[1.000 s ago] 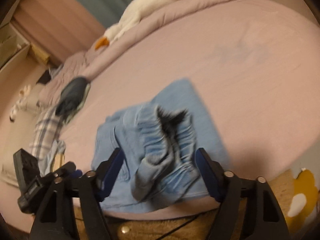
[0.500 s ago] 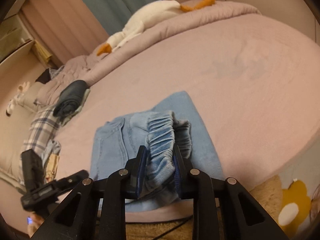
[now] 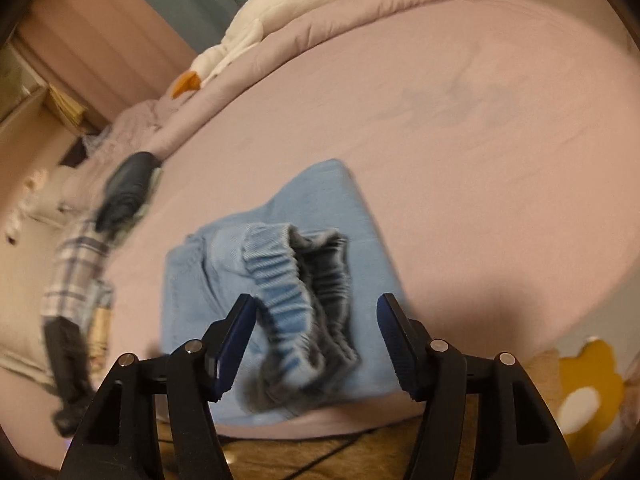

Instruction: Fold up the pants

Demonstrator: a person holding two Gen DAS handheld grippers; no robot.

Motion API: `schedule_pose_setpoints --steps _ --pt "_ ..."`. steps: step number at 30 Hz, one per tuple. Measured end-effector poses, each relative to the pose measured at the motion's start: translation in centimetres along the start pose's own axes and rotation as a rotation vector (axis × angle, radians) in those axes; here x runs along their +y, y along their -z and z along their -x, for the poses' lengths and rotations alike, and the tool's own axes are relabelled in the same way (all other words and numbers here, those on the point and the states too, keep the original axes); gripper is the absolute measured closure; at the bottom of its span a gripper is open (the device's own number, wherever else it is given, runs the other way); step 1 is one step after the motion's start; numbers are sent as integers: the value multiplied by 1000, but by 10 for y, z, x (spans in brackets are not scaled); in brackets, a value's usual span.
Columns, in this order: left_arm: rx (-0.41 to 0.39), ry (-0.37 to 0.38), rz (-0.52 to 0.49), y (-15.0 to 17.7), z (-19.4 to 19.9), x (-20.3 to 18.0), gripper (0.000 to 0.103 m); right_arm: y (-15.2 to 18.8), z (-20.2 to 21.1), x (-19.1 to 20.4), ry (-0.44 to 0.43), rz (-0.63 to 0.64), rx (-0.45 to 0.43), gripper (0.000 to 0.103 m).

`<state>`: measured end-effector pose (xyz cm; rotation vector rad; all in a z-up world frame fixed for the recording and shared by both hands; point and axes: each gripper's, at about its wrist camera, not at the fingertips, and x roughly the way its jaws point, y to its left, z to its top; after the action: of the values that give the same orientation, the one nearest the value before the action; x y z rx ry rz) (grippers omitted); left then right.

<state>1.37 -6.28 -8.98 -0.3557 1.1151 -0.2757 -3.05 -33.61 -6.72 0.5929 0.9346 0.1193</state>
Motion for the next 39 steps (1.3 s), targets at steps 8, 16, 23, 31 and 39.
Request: schedule_pose_setpoints --steps 8,16,23,31,39 --pt "-3 13 11 -3 -2 1 10 -2 -50 7 -110 -19 72 54" --pt "-3 38 32 -7 -1 1 10 -8 5 40 -80 80 -100 68" --pt "-4 27 38 -11 -4 -4 10 -14 -12 25 37 92 -48 68" --pt "-1 -1 21 -12 -9 -6 10 -2 -30 -1 48 48 -38 63" --pt "0 -5 20 -12 -11 -4 10 2 -26 -4 45 43 -59 59"
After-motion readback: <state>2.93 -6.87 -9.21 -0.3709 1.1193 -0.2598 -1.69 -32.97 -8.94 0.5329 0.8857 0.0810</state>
